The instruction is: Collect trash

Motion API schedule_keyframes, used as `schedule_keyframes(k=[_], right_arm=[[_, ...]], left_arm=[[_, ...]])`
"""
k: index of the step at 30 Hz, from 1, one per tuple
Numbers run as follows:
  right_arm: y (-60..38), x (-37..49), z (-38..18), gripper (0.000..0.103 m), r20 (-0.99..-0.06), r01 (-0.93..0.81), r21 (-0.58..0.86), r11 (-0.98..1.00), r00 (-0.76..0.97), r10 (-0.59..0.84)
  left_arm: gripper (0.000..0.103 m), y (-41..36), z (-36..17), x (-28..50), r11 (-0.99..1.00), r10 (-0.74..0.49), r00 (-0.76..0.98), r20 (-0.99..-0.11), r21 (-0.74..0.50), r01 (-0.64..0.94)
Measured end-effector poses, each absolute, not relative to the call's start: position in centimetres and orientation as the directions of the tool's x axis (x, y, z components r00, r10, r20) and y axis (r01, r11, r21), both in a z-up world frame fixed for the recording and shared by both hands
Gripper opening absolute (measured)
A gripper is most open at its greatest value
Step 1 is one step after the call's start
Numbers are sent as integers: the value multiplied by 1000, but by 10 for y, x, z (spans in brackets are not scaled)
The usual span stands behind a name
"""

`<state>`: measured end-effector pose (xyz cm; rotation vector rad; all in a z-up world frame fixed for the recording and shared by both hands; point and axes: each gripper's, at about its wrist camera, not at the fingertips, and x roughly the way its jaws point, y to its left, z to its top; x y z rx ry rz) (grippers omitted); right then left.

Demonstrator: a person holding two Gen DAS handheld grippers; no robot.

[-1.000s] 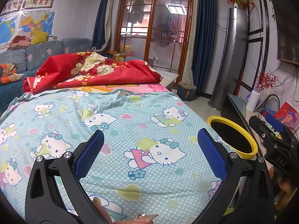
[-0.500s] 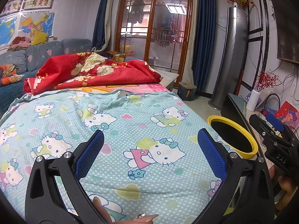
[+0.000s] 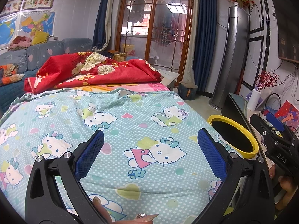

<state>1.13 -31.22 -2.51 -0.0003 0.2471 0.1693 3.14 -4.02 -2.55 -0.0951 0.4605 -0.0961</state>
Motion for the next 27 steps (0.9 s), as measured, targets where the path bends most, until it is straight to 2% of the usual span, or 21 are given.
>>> schedule_keyframes(k=[7,13,20,23,25,27], right_arm=[[-312,11,-25,96,-243,-166,22,986,956,166],[-312,13,-25,96,-254,-153,17,988,955,152],[-287,22,-6,96,-263,-226,11,974,939,221],[-245,39,7,96,-304,-340,54,939,890,340],[-208,51,10,96,-345,-421,66,905,841,417],[-145,67,9,96,-433,-527,92,845,743,511]], left_arm=[[92,-41,-27,31,992,-107,888,-447,-103,67],[92,-43,-34,37,996,-75,861,-502,-72,45],[92,0,-33,57,988,-52,825,-562,-151,-41],[92,69,-25,62,968,68,817,-573,-162,-194],[92,131,-22,57,936,224,794,-566,-102,-336],[92,189,-24,52,881,350,734,-582,-60,-468]])
